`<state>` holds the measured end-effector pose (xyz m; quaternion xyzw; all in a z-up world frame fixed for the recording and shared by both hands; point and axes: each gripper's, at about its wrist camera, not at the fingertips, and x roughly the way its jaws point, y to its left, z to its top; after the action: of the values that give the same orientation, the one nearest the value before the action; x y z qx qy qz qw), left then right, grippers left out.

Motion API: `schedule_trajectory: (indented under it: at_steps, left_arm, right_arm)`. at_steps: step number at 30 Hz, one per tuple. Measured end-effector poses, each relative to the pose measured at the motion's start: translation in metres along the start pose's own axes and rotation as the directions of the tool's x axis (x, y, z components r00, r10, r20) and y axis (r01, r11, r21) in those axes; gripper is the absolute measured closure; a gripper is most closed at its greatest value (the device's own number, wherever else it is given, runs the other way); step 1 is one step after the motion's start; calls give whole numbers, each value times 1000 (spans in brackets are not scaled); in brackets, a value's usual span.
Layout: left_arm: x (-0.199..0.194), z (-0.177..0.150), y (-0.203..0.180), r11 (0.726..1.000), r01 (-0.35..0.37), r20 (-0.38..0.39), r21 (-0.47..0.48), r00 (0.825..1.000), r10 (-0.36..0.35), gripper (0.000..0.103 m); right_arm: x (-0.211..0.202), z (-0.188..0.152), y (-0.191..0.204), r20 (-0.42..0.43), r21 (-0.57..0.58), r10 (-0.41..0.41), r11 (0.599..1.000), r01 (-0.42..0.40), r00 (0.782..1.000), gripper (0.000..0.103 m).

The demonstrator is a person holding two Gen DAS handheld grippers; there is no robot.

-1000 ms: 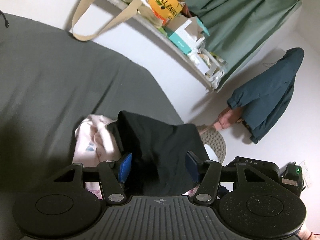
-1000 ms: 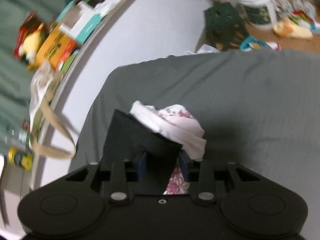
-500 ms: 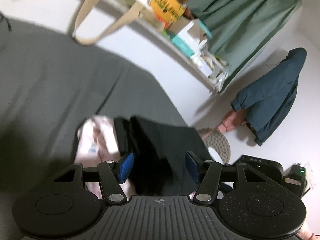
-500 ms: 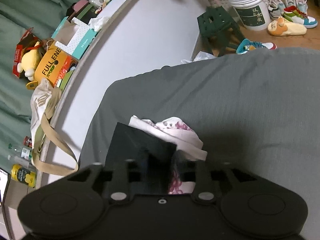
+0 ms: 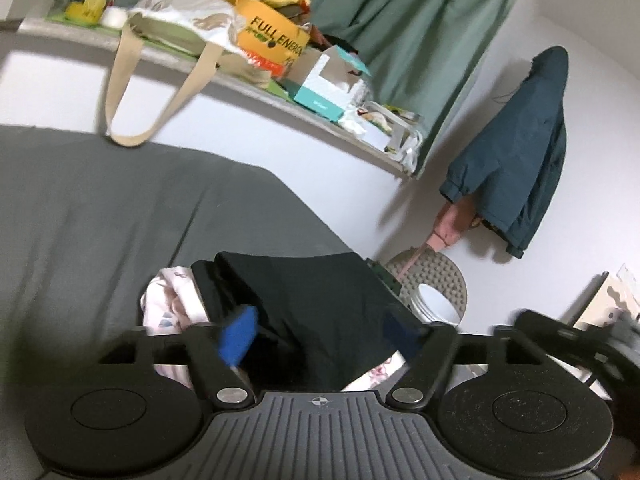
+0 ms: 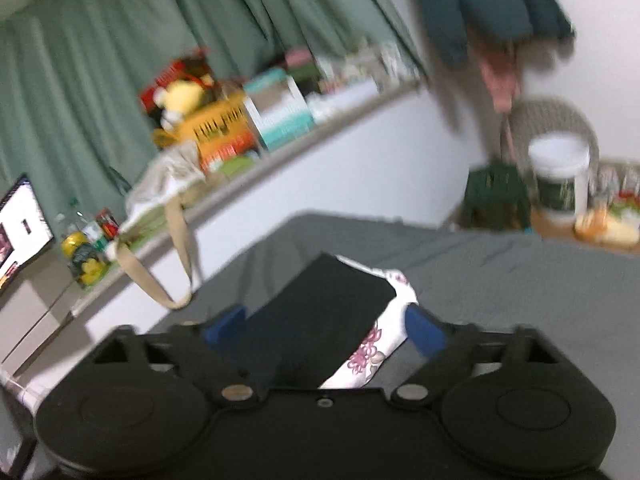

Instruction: Fold clothes

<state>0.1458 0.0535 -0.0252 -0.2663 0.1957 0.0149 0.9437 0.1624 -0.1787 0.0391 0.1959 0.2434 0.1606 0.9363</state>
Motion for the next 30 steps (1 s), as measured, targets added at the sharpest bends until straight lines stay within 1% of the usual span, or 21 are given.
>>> schedule_trajectory:
  at_steps: [1, 3, 6, 8, 9, 10, 12, 15, 17, 18, 20, 21, 23, 24, 25, 27, 29, 30]
  left_arm:
    - [-6, 1, -3, 1000, 3, 14, 13, 1000, -3, 16]
    - [-19, 2, -10, 999, 9, 40, 41, 999, -11, 15]
    - [-37, 8, -22, 995, 39, 38, 90, 998, -43, 14]
    - [-52, 13, -30, 992, 60, 40, 112, 997, -65, 13]
    - [-58, 16, -33, 991, 64, 41, 119, 997, -69, 5]
    - [-64, 18, -37, 990, 66, 41, 127, 997, -72, 0]
    - [-80, 21, -44, 985, 54, 40, 162, 997, -62, 0]
    - [-103, 20, -50, 967, 48, 22, 250, 998, -55, 0]
    - [-116, 17, -51, 951, 43, -5, 305, 999, -44, 0]
    - [-123, 15, -49, 948, 41, -18, 317, 999, -37, 0]
    - [-135, 11, -44, 951, 28, -31, 308, 999, -19, 0]
    - [-139, 8, -42, 954, 21, -41, 299, 999, -9, 0]
    - [-143, 3, -37, 957, 7, -66, 289, 998, 12, 0]
    - [-144, -1, -36, 958, -11, -82, 286, 996, 36, 0]
    - [-144, -5, -37, 957, -44, -87, 288, 994, 72, 0]
    - [-146, -13, -41, 946, -127, -59, 300, 987, 151, 0]
    - [-148, -18, -46, 931, -195, -21, 310, 977, 212, 0]
    - [-149, -18, -49, 930, -211, -3, 302, 975, 222, 0]
  right_arm:
    - [-15, -5, 2, 36, -6, 1, 1000, 0, 999, 0]
    - [-37, -8, 7, 71, -23, 14, 1000, -12, 997, 0]
    - [-64, -7, 17, 94, -56, 14, 998, -8, 995, 0]
    - [-86, -10, 23, 134, -72, 9, 997, 1, 991, 0]
    - [-96, -12, 26, 153, -80, 5, 997, 7, 988, 0]
    - [-105, -13, 29, 167, -89, 0, 996, 15, 986, 0]
    - [-125, -18, 36, 192, -112, -8, 993, 30, 981, 0]
    - [-145, -28, 46, 211, -163, -33, 984, 68, 977, 0]
    - [-155, -38, 51, 229, -196, -70, 974, 116, 971, 0]
    - [-159, -44, 53, 238, -211, -96, 966, 148, 967, 0]
    - [-167, -57, 56, 259, -239, -145, 948, 208, 955, 0]
    - [-169, -64, 57, 268, -240, -157, 945, 224, 951, 0]
    - [-171, -76, 53, 259, -211, -174, 950, 232, 950, 0]
    - [-172, -82, 51, 253, -195, -185, 952, 238, 950, 0]
    - [-170, -87, 50, 236, -172, -211, 952, 254, 949, 0]
    - [-168, -96, 47, 197, -130, -261, 948, 289, 945, 0]
    - [-162, -98, 50, 136, -137, -314, 934, 331, 940, 0]
    - [-160, -97, 52, 115, -151, -331, 926, 345, 937, 0]
